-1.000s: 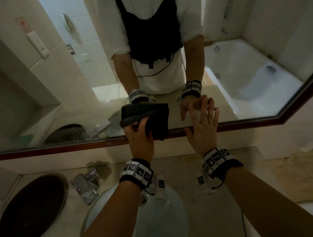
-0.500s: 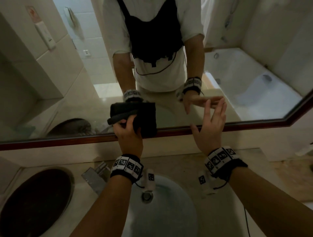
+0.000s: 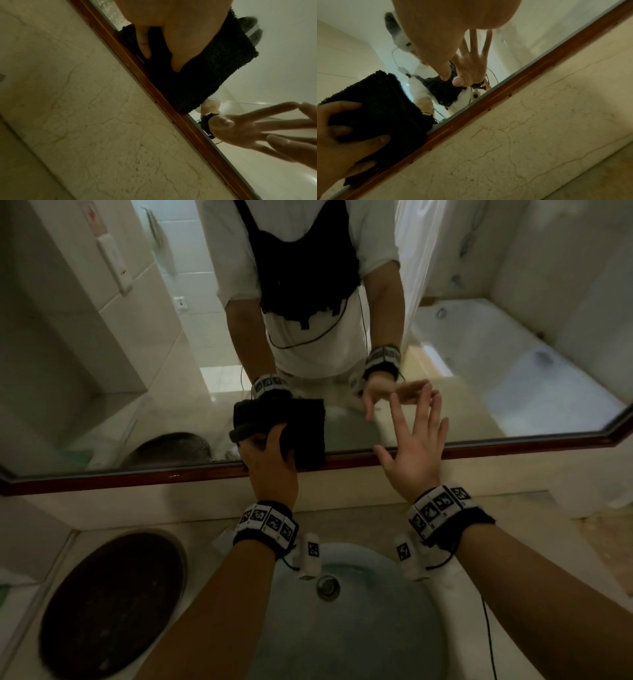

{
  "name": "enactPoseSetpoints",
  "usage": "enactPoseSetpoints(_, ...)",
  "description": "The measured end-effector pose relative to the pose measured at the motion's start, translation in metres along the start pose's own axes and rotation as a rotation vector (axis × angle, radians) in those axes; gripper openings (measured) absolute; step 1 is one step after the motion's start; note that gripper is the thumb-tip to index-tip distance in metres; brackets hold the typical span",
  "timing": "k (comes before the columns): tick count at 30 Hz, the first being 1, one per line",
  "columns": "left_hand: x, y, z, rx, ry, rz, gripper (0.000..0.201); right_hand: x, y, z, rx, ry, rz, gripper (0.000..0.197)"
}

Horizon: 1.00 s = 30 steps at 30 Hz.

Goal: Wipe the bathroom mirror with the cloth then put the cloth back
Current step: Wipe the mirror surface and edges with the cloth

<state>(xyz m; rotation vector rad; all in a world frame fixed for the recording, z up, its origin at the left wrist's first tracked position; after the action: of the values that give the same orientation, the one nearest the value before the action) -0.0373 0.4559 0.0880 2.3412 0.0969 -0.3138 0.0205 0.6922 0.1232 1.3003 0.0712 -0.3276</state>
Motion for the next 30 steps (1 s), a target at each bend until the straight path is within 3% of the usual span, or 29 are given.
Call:
enactPoseSetpoints(3, -0.001, -0.001, 0.002, 0.003, -0.186, -0.08, 0.058, 0.0, -0.002, -0.005, 0.028, 0.008, 0.025, 0.098)
enactPoseSetpoints(7, 0.002, 0.002, -0.001, -0.007, -0.231, -0.119, 0.054, -0.002, -0.005, -0.01, 0.057, 0.026, 0.056, 0.102)
enactPoseSetpoints(14, 0.013, -0.005, -0.015, 0.242, -0.064, 0.013, 0.054, -0.006, -0.017, -0.016, 0.035, 0.087, -0.016, 0.103)
enactPoseSetpoints(19, 0.009, 0.002, -0.025, 0.283, -0.078, -0.024, 0.049, -0.008, -0.023, -0.017, -0.042, 0.13, -0.06, 0.097)
enactPoseSetpoints(30, 0.004, -0.024, -0.036, 0.179, -0.144, 0.126, 0.042, -0.004, -0.021, -0.007, -0.053, 0.11, -0.076, 0.092)
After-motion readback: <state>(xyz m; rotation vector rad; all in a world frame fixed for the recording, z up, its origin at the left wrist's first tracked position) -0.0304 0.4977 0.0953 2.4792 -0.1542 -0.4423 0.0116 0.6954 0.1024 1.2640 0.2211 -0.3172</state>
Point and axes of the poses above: each hand's wrist, its own x-axis away from the middle knuckle, its own y-axis out of the back of the hand, z = x × y, the point moved 2 cm from there along -x, towards the middle knuckle, and after that the axes turned 14 degrees about z, right-handed, at the moved point
